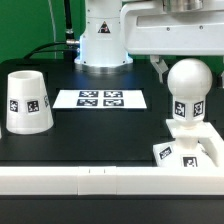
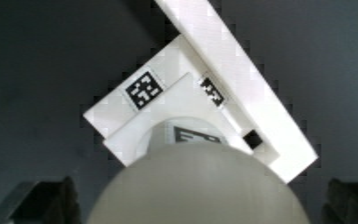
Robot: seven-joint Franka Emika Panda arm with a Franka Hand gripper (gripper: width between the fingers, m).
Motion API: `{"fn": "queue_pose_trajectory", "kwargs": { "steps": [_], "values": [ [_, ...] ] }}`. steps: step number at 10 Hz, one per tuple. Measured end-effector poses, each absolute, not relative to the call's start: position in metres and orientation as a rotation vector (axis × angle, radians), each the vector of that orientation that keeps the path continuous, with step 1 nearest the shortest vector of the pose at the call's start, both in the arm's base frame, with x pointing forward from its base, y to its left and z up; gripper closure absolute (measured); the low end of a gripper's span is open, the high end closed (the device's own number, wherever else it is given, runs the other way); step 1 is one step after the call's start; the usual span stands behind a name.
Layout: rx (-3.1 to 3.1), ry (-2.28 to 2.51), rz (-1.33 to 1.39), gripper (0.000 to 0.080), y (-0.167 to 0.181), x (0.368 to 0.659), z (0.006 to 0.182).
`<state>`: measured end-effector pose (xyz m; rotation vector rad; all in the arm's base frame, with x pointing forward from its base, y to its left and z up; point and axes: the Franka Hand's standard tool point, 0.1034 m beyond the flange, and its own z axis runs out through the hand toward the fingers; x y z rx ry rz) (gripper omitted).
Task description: Assemble lamp
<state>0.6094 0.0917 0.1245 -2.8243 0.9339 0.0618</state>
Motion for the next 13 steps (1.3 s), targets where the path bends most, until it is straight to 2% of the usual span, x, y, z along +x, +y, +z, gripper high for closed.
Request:
{"fn": "queue_pose_trajectory", "kwargs": {
  "steps": [4, 8, 13],
  "values": [
    [-2.921, 0.544, 0.03, 0.0101, 0.0916, 0.609, 0.1239],
    [-3.024, -0.271, -0.053, 0.0101, 0.0863, 0.6146, 0.1283],
    [-2.949, -0.782, -0.076, 0.0101, 0.0844, 0.6147, 0.1279]
  ]
}}
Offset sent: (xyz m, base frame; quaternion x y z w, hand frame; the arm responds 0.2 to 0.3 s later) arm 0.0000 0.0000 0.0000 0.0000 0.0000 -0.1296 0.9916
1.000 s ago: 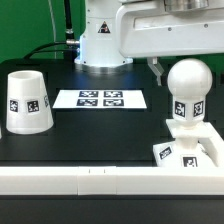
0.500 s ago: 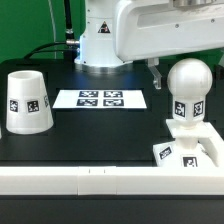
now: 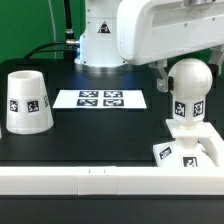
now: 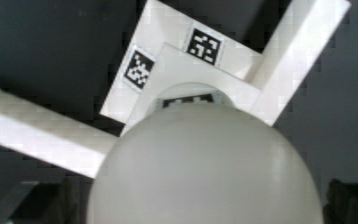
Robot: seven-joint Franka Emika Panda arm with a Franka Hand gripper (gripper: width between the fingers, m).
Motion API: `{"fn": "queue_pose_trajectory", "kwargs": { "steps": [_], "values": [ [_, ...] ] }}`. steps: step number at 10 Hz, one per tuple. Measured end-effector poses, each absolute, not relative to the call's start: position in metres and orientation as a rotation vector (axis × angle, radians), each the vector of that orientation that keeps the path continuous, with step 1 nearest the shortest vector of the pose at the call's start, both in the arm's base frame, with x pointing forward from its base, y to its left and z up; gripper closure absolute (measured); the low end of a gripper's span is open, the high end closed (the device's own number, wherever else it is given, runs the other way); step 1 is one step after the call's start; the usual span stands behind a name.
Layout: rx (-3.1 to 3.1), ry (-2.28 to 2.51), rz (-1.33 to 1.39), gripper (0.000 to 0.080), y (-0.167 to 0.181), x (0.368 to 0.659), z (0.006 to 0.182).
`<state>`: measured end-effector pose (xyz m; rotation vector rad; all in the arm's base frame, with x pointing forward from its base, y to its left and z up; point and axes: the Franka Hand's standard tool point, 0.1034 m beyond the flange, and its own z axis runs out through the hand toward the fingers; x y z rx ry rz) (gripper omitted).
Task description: Assemble lamp
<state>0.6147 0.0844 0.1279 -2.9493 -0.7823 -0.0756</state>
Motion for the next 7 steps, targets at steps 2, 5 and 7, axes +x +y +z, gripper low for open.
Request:
{"fn": "queue_pose_trajectory", "kwargs": {
  "steps": [2, 5, 7],
  "values": [
    [-2.897, -1.073, -0.092, 0.0101, 0.0845, 0.6159, 0.1275],
    [-2.741, -1.503, -0.091, 0.0101, 0.0856, 0.6171, 0.1282],
    [-2.627, -1.719, -0.084, 0.0101, 0.088, 0.6183, 0.1271]
  ]
}}
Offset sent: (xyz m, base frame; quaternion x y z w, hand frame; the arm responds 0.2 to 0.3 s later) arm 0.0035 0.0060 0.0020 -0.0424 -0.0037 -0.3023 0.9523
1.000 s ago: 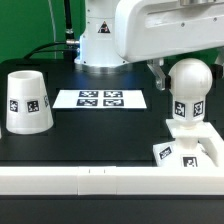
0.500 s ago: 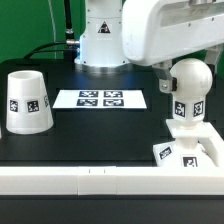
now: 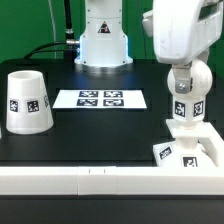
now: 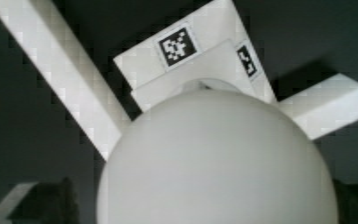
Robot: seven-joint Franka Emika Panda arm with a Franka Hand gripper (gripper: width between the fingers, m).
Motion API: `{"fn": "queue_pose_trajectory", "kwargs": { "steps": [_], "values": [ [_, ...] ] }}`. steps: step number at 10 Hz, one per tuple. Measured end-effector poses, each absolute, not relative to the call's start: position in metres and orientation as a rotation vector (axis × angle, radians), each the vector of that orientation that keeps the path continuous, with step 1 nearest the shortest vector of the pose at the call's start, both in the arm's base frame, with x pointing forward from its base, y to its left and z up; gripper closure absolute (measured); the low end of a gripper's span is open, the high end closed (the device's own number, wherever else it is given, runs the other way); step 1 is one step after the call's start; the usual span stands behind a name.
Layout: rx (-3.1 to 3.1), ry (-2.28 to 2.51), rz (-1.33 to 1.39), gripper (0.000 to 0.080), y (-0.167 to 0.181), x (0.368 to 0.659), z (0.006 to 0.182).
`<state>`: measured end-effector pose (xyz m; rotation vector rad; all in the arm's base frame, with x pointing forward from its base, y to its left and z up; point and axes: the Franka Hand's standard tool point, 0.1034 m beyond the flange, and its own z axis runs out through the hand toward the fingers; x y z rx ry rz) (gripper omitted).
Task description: Assemble lamp
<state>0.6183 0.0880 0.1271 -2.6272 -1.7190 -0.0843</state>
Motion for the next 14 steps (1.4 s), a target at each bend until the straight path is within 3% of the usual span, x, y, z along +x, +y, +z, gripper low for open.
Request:
{"fn": "queue_pose_trajectory", "kwargs": {
  "steps": [9, 10, 14],
  "values": [
    [-2.115, -2.365, -0.042, 0.0101, 0.0874, 0.6156, 0.1221],
    [-2.134, -2.346, -0.041, 0.021, 0.0871, 0.6154, 0.1212],
    [-2.174, -2.309, -0.042, 0.0222, 0.0866, 0.6155, 0.1212]
  ]
}}
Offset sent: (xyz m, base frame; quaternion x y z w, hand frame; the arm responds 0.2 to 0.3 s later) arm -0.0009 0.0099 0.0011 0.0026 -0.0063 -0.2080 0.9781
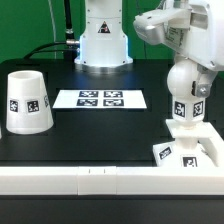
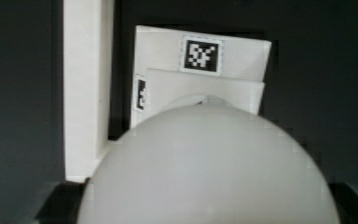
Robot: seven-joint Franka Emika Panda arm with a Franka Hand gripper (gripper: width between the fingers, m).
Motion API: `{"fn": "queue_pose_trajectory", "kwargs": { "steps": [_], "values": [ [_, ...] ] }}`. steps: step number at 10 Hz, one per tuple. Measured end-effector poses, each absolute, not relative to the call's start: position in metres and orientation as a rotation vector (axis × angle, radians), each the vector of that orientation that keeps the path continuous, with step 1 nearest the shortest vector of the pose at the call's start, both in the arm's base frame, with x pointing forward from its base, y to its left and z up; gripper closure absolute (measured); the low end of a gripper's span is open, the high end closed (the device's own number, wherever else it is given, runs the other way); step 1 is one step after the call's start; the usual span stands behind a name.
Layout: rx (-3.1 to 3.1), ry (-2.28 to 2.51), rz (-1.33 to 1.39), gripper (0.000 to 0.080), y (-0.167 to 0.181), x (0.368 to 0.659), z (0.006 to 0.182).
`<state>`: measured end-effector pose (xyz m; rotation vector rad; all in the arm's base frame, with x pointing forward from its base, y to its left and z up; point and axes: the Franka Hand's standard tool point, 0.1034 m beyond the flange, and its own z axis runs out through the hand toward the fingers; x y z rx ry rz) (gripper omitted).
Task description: Assemble lamp
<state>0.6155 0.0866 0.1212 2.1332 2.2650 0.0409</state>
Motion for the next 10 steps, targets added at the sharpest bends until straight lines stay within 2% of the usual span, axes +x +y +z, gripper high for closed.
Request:
{"fn": "queue_pose_trajectory", "kwargs": {
  "steps": [2, 8, 10],
  "values": [
    [2.261, 2.143, 0.045, 0.0222, 0.0867, 0.6154, 0.121],
    [2.924, 1.164, 0.063, 0.0221, 0.0942, 0.6142, 0.1207],
    [2.992, 0.985, 0.063, 0.0221, 0.0938, 0.6143, 0.1208]
  ]
}}
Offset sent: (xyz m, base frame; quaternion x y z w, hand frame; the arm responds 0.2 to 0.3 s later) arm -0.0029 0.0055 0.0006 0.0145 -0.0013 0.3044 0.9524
